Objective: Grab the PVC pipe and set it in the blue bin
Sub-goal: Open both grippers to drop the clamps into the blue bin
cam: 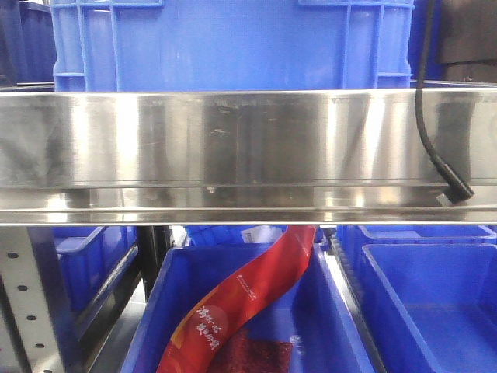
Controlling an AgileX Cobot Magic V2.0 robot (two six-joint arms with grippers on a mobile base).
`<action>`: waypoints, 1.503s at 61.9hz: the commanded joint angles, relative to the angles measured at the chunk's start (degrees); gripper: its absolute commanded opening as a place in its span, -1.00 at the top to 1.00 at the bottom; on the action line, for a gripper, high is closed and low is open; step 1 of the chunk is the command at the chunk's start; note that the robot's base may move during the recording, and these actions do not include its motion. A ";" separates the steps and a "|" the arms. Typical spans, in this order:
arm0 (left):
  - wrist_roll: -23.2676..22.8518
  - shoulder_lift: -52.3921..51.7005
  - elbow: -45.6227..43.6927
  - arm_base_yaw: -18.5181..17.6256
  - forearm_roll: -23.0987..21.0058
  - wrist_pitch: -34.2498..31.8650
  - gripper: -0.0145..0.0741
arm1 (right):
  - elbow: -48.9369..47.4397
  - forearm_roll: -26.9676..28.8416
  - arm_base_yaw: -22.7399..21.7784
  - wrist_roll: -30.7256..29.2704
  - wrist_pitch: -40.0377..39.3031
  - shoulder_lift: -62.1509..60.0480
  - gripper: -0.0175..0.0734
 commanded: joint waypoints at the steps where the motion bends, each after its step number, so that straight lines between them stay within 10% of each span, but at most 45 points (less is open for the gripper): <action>1: -0.16 -0.31 -0.61 0.37 0.06 -0.75 0.91 | -0.48 -0.17 -0.19 -0.04 -0.80 -0.28 0.59; 23: -0.16 -0.31 -0.61 0.37 0.06 -0.62 -0.09 | -0.48 -0.17 -0.19 -0.04 -1.04 -0.28 -0.11; 42: -0.16 -0.31 -0.61 0.37 0.06 -0.50 -0.11 | -0.48 -0.17 -0.19 -0.04 -1.12 -0.41 -0.10; 50: -0.16 -0.98 -0.61 0.37 0.06 -0.03 0.06 | -0.48 -0.29 -0.32 -0.04 -1.12 -1.28 0.14; 63: -0.16 -2.15 -0.61 0.37 0.30 0.18 0.93 | -0.48 0.41 -1.16 -0.04 -0.97 -2.16 0.81; 93: -0.08 -8.83 -0.51 0.05 3.86 2.96 0.92 | -0.26 2.77 -7.64 4.02 -0.08 -5.98 0.98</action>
